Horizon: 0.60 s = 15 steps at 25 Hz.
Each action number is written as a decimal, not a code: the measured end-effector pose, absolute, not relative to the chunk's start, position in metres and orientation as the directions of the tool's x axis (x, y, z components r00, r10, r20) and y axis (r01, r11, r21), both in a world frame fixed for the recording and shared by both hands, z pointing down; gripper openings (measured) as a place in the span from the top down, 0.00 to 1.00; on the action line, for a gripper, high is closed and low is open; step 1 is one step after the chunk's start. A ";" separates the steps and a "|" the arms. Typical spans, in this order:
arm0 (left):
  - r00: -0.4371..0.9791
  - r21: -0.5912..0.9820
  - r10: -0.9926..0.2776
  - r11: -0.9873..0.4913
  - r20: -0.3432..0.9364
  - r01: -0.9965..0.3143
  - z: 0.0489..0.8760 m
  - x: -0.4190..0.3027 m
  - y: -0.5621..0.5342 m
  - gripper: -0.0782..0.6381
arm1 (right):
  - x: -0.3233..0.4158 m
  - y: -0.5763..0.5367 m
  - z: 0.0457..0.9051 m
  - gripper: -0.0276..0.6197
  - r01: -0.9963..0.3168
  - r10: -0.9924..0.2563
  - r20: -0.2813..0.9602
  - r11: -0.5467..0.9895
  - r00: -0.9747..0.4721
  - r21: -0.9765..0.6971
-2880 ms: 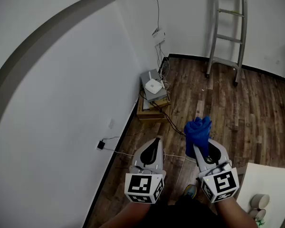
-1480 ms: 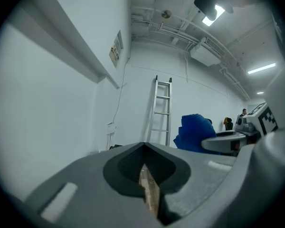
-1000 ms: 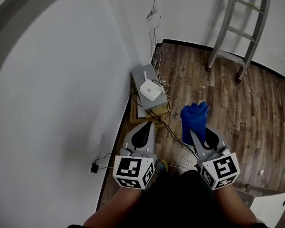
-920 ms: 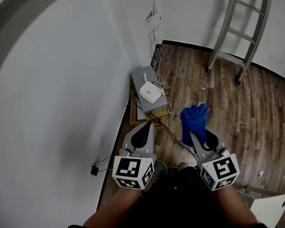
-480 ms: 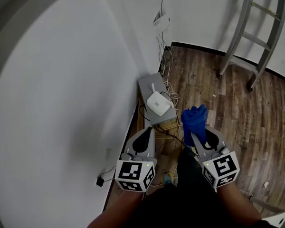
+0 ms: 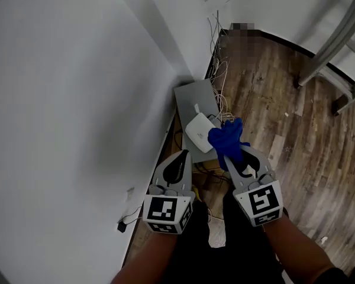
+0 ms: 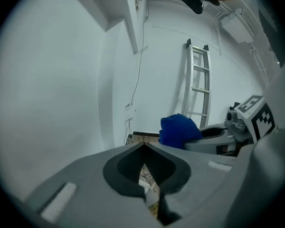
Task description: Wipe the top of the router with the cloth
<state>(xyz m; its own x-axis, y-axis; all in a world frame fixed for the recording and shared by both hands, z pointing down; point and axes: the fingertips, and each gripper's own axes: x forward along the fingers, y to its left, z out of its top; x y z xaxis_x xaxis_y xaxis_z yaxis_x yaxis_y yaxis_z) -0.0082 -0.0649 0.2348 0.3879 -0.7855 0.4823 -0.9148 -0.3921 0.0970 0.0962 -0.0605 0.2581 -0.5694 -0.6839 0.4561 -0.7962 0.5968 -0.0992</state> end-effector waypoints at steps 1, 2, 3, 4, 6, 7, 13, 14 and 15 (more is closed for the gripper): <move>0.383 0.102 -0.779 -0.386 0.496 -0.917 0.254 -0.014 -0.075 0.89 | 0.086 -0.070 0.277 0.77 -0.797 -0.674 0.473 0.593 -0.567 -0.111; 0.384 0.112 -0.771 -0.384 0.508 -0.917 0.274 -0.020 -0.084 0.89 | 0.075 -0.079 0.297 0.77 -0.802 -0.666 0.492 0.585 -0.561 -0.121; 0.390 0.125 -0.762 -0.383 0.517 -0.915 0.295 -0.026 -0.093 0.89 | 0.063 -0.087 0.317 0.77 -0.809 -0.661 0.511 0.574 -0.549 -0.127; 0.398 0.143 -0.753 -0.383 0.524 -0.913 0.317 -0.032 -0.105 0.89 | 0.052 -0.095 0.338 0.77 -0.819 -0.661 0.529 0.559 -0.533 -0.127; 0.416 0.179 -0.737 -0.383 0.533 -0.906 0.366 -0.043 -0.129 0.89 | 0.034 -0.112 0.382 0.78 -0.846 -0.667 0.562 0.520 -0.489 -0.118; 0.427 0.195 -0.726 -0.386 0.540 -0.902 0.391 -0.048 -0.138 0.89 | 0.026 -0.118 0.405 0.77 -0.860 -0.671 0.577 0.497 -0.465 -0.115; 0.478 0.220 -0.666 -0.436 0.573 -0.873 0.488 -0.071 -0.170 0.89 | -0.008 -0.144 0.494 0.78 -0.911 -0.711 0.600 0.405 -0.366 -0.076; 0.473 0.223 -0.664 -0.430 0.579 -0.875 0.499 -0.078 -0.173 0.89 | -0.012 -0.150 0.507 0.78 -0.916 -0.715 0.603 0.394 -0.354 -0.072; 0.468 0.225 -0.661 -0.421 0.587 -0.878 0.509 -0.086 -0.174 0.89 | -0.017 -0.155 0.522 0.78 -0.920 -0.714 0.609 0.386 -0.346 -0.070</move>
<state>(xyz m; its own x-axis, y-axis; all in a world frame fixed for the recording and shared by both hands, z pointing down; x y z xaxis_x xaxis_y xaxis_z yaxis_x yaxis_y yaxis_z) -0.0859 -0.1744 0.5095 0.4677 -0.6612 0.5866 -0.8784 -0.4213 0.2254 -0.0174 -0.1552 0.5218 -0.3463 -0.7137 0.6089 -0.9196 0.3864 -0.0701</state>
